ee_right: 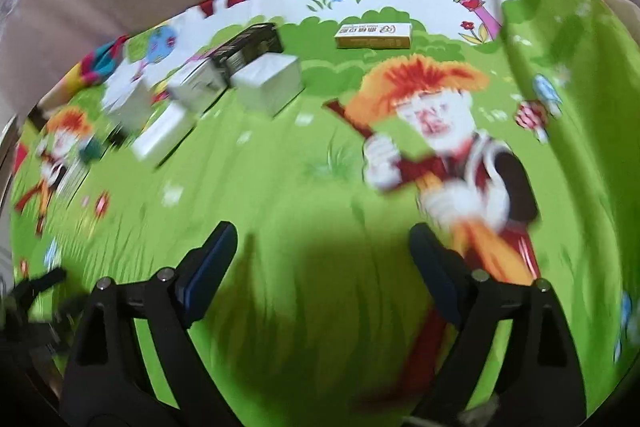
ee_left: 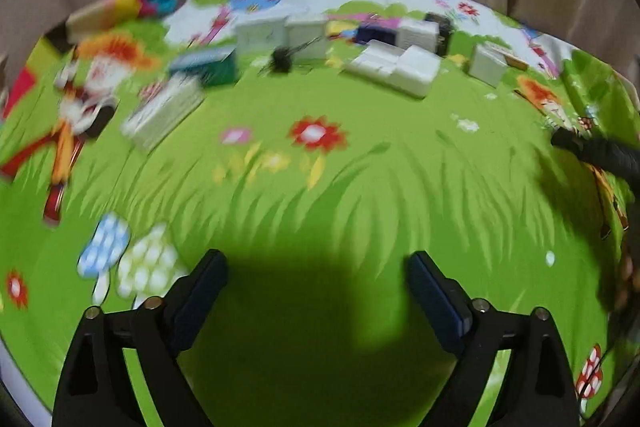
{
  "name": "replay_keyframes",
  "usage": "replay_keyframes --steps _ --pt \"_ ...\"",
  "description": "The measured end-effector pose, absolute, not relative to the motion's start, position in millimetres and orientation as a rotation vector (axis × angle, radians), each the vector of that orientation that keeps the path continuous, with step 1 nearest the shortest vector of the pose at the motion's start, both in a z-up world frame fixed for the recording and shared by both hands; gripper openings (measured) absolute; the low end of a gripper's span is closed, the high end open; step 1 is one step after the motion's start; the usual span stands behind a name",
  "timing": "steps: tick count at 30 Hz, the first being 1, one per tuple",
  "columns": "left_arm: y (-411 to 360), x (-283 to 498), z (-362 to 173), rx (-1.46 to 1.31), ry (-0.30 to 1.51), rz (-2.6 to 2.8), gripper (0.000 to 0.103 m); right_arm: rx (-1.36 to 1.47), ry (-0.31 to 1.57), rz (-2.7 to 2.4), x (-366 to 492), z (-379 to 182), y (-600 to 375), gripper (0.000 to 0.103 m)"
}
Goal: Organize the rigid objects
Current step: 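Return to the table and grasp the small white cube box with the right tool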
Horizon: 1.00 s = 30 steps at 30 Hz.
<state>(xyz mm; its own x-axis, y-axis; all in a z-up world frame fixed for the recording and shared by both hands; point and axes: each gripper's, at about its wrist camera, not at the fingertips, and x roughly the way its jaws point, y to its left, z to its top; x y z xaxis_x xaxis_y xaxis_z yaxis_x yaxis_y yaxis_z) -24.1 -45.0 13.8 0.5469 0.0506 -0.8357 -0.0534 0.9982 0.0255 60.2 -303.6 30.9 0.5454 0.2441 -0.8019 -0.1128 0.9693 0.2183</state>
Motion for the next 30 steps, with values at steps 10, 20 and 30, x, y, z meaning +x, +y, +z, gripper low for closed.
replay_keyframes --steps 10,20,30 --pt "-42.1 -19.7 9.1 -0.025 0.968 0.037 0.103 -0.2 0.98 0.438 182.0 16.2 -226.0 0.103" --pt "-51.3 14.9 11.2 -0.141 1.047 0.185 0.103 -0.226 0.892 0.503 101.4 26.9 -257.7 0.052" --pt "-89.8 121.8 15.5 -0.459 0.982 0.355 0.103 -0.18 0.902 0.468 72.0 26.0 -265.6 0.055"
